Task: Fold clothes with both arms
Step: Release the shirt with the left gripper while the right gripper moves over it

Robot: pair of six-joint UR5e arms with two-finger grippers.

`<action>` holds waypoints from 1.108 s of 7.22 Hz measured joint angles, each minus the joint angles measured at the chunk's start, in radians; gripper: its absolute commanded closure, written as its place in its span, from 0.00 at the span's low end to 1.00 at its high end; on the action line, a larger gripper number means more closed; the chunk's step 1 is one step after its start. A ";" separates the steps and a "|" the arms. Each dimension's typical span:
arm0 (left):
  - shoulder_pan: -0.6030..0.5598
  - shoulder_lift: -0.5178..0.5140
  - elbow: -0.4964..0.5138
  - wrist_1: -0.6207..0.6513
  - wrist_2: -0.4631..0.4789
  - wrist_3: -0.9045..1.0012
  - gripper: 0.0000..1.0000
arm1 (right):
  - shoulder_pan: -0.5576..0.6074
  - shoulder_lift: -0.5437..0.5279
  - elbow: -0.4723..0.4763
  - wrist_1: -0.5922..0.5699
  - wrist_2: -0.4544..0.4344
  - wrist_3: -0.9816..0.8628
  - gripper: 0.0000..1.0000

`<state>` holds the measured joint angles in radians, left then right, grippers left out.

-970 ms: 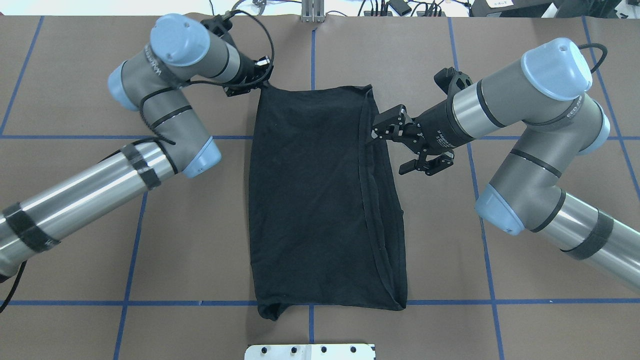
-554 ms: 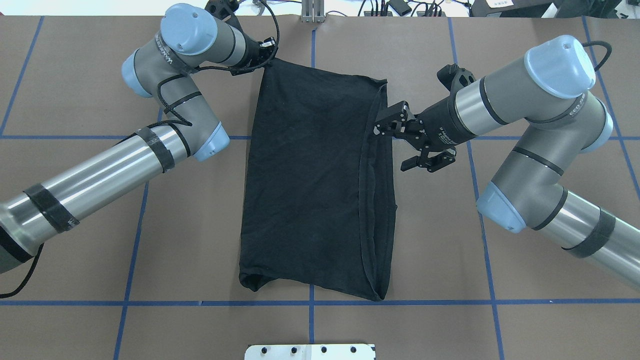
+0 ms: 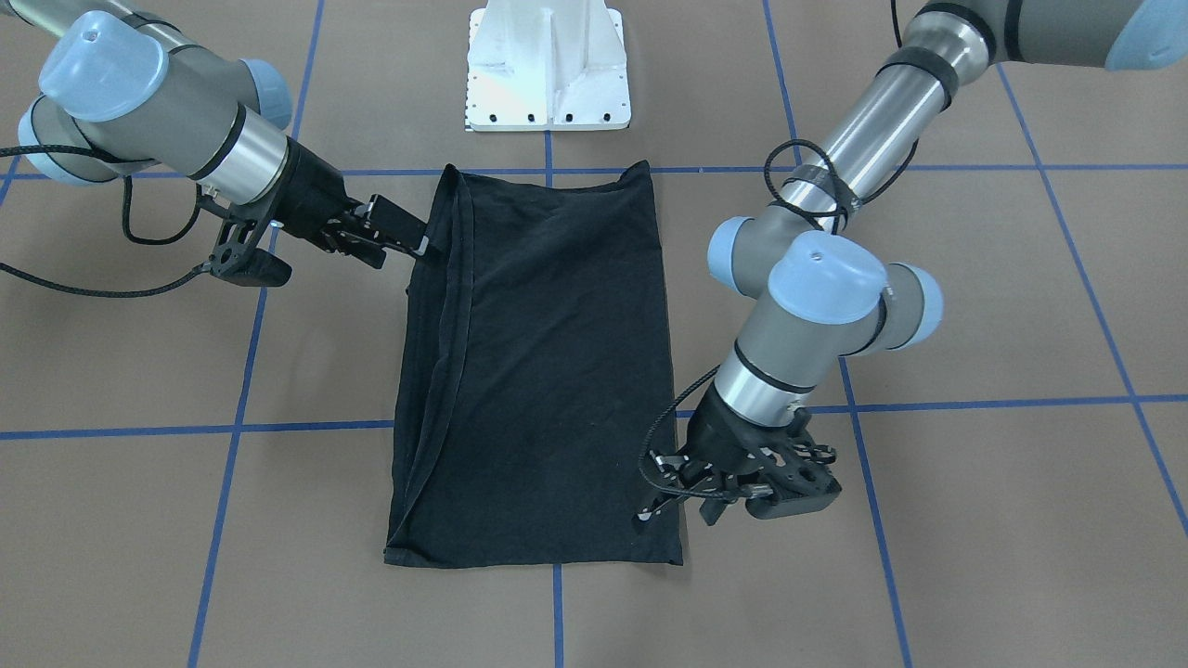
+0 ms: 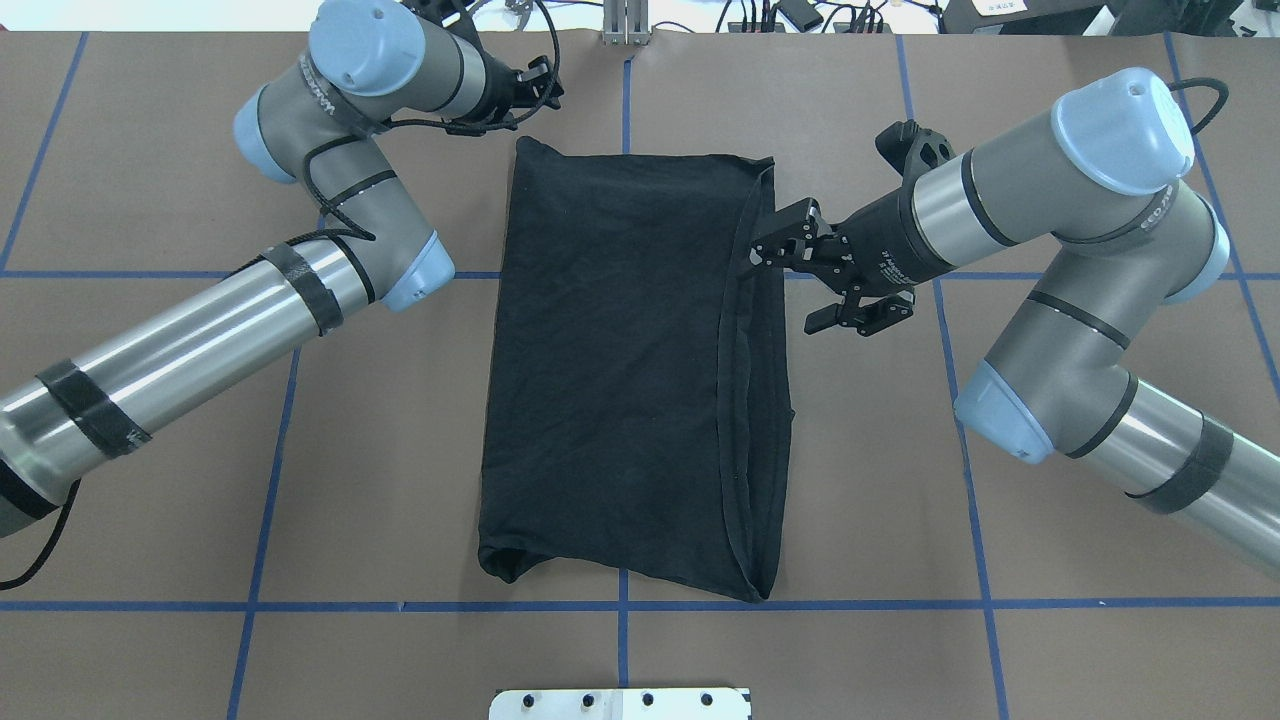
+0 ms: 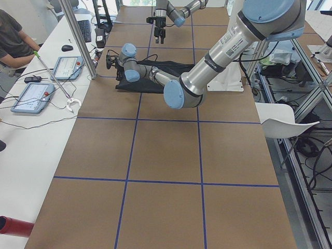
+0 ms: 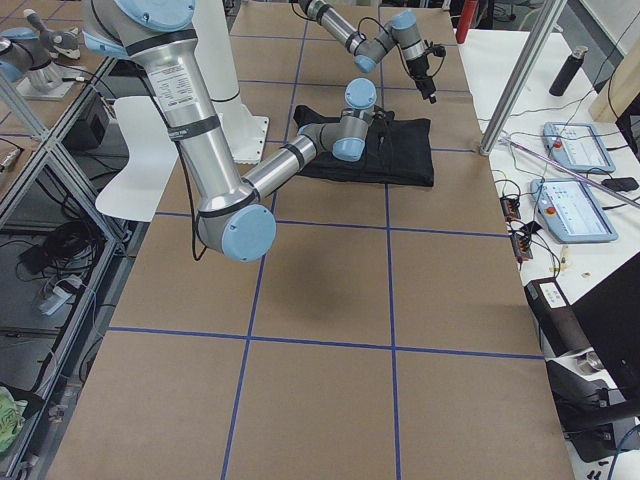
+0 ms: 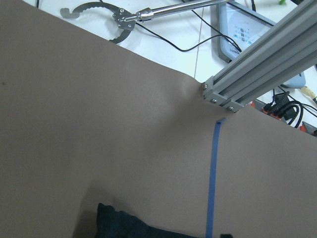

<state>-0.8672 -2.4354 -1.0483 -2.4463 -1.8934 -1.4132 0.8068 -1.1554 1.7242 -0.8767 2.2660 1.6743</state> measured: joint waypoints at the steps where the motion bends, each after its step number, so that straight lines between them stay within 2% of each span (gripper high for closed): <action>1: -0.023 0.070 -0.079 0.005 -0.041 0.017 0.00 | 0.005 0.012 -0.009 -0.055 -0.040 -0.063 0.01; 3: -0.047 0.260 -0.292 0.007 -0.082 0.083 0.00 | 0.006 0.094 -0.042 -0.257 -0.129 -0.264 0.01; 4: -0.053 0.340 -0.386 0.008 -0.093 0.099 0.00 | 0.001 0.160 -0.090 -0.340 -0.167 -0.339 0.01; 5: -0.056 0.395 -0.453 0.008 -0.102 0.105 0.00 | -0.007 0.195 -0.113 -0.376 -0.185 -0.368 0.00; 6: -0.057 0.427 -0.491 0.008 -0.114 0.108 0.00 | -0.033 0.190 -0.084 -0.402 -0.192 -0.378 0.01; 7: -0.057 0.443 -0.509 0.007 -0.130 0.111 0.00 | -0.088 0.164 -0.014 -0.453 -0.207 -0.381 0.00; 8: -0.062 0.450 -0.520 0.007 -0.149 0.114 0.00 | -0.175 0.149 0.069 -0.563 -0.260 -0.381 0.00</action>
<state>-0.9288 -1.9856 -1.5686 -2.4395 -2.0427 -1.2995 0.6314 -1.0067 1.7930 -1.4393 2.0063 1.2931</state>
